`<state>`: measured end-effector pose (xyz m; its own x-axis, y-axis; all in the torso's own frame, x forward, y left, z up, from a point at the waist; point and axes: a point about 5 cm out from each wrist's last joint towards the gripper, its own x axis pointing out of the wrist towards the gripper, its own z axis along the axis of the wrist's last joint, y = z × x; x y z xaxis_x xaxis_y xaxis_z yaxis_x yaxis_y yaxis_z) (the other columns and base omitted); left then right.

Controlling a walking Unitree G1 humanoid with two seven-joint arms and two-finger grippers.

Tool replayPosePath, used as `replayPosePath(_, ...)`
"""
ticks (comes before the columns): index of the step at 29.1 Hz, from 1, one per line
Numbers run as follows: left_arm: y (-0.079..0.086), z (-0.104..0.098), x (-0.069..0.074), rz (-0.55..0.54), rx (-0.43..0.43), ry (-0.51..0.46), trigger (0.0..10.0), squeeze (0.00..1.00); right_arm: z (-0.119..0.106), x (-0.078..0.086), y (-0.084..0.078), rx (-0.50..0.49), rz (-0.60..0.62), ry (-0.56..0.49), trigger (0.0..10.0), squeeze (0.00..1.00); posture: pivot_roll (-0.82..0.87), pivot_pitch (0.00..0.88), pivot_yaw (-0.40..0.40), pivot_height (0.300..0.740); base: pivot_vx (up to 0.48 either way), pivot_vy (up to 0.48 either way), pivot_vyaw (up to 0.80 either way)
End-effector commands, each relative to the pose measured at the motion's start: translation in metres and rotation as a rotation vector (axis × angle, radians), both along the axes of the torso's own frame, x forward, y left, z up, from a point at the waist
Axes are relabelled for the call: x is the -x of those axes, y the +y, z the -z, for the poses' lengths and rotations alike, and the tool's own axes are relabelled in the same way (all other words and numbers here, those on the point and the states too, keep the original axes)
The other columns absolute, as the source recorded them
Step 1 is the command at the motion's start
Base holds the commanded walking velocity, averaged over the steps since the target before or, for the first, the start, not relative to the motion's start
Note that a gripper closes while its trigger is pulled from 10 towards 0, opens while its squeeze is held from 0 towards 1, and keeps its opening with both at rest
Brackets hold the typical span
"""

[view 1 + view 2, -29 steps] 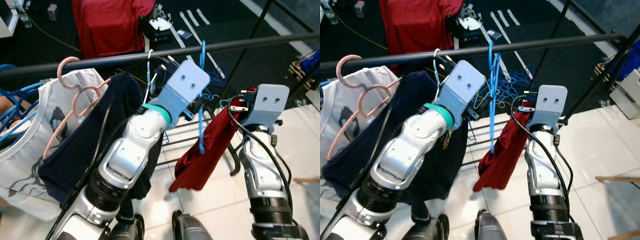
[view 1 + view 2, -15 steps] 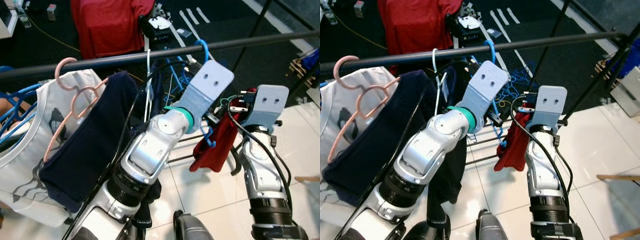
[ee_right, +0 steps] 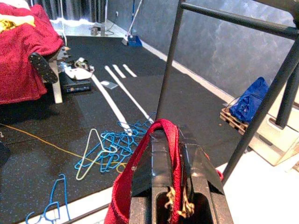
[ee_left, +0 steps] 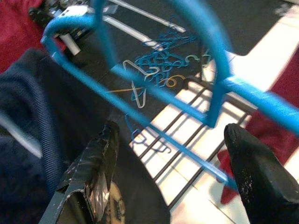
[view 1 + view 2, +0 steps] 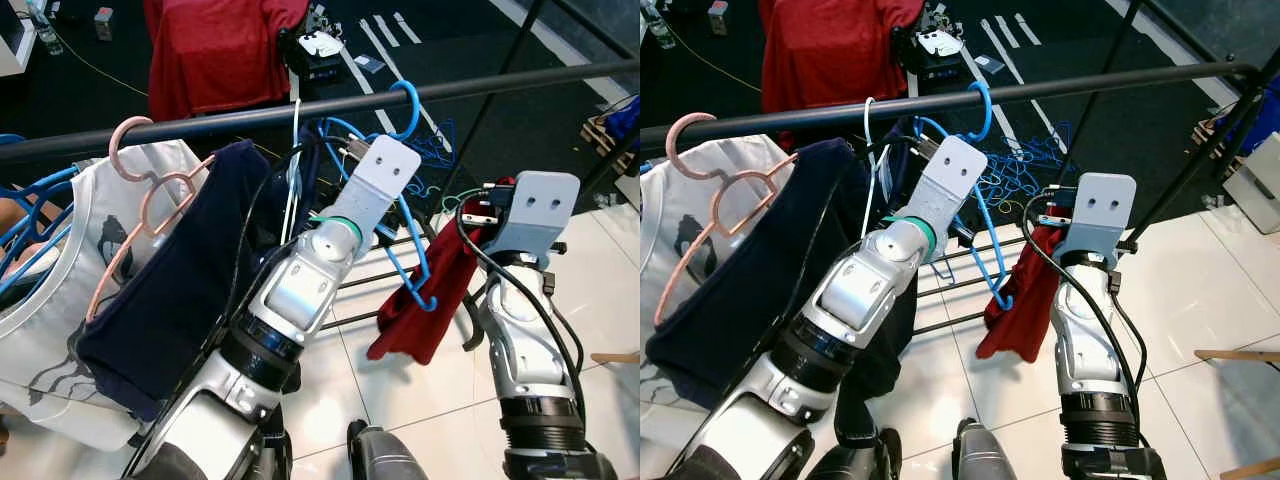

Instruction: Hang hanger

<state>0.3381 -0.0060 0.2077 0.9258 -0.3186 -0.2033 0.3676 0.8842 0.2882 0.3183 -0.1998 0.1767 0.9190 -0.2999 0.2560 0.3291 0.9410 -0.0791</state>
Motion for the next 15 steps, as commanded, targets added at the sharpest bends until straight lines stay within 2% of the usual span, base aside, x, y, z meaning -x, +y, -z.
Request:
replayPosePath(1,-0.038,-0.021,0.011,0.072,0.098,-0.013,10.0,0.00,0.000,0.002,0.001,-0.002,-0.001,-0.015,10.0,0.00,-0.14,0.103,0.070,0.740,0.000,0.000,0.00)
replayPosePath(5,-0.028,-0.026,-0.003,-0.013,0.120,-0.030,10.0,0.00,0.000,0.002,0.001,-0.001,-0.002,-0.016,10.0,0.00,-0.14,0.104,0.068,0.740,0.000,0.000,0.00)
replayPosePath(7,-0.028,-0.026,-0.003,-0.013,0.120,-0.030,10.0,0.00,0.000,0.002,0.001,-0.001,-0.002,-0.016,10.0,0.00,-0.14,0.104,0.068,0.740,0.000,0.000,0.00)
replayPosePath(9,-0.010,-0.036,-0.014,-0.092,0.144,-0.077,10.0,0.00,0.000,0.002,0.000,0.000,0.000,-0.016,10.0,0.00,-0.14,0.107,0.065,0.740,0.000,0.000,0.00)
replayPosePath(10,-0.010,-0.036,-0.014,-0.092,0.144,-0.077,10.0,0.00,0.000,0.002,0.000,0.000,0.000,-0.016,10.0,0.00,-0.14,0.107,0.065,0.740,0.000,0.000,0.00)
replayPosePath(11,0.001,-0.042,-0.016,-0.079,0.172,-0.087,10.0,0.00,-0.001,0.003,-0.001,0.000,0.001,-0.016,10.0,0.00,-0.13,0.111,0.061,0.740,0.000,0.000,0.00)
replayPosePath(13,0.001,-0.042,-0.016,-0.079,0.172,-0.087,10.0,0.00,-0.001,0.003,-0.001,0.000,0.001,-0.016,10.0,0.00,-0.13,0.111,0.061,0.740,0.000,0.000,0.00)
replayPosePath(14,0.010,-0.047,-0.012,-0.036,0.229,-0.076,10.0,0.00,0.000,0.003,-0.001,-0.001,0.002,-0.016,10.0,0.00,-0.13,0.113,0.059,0.740,0.000,0.000,0.00)
replayPosePath(15,0.010,-0.047,-0.012,-0.036,0.229,-0.076,10.0,0.00,0.000,0.003,-0.001,-0.001,0.002,-0.016,10.0,0.00,-0.13,0.113,0.059,0.740,0.000,0.000,0.00)
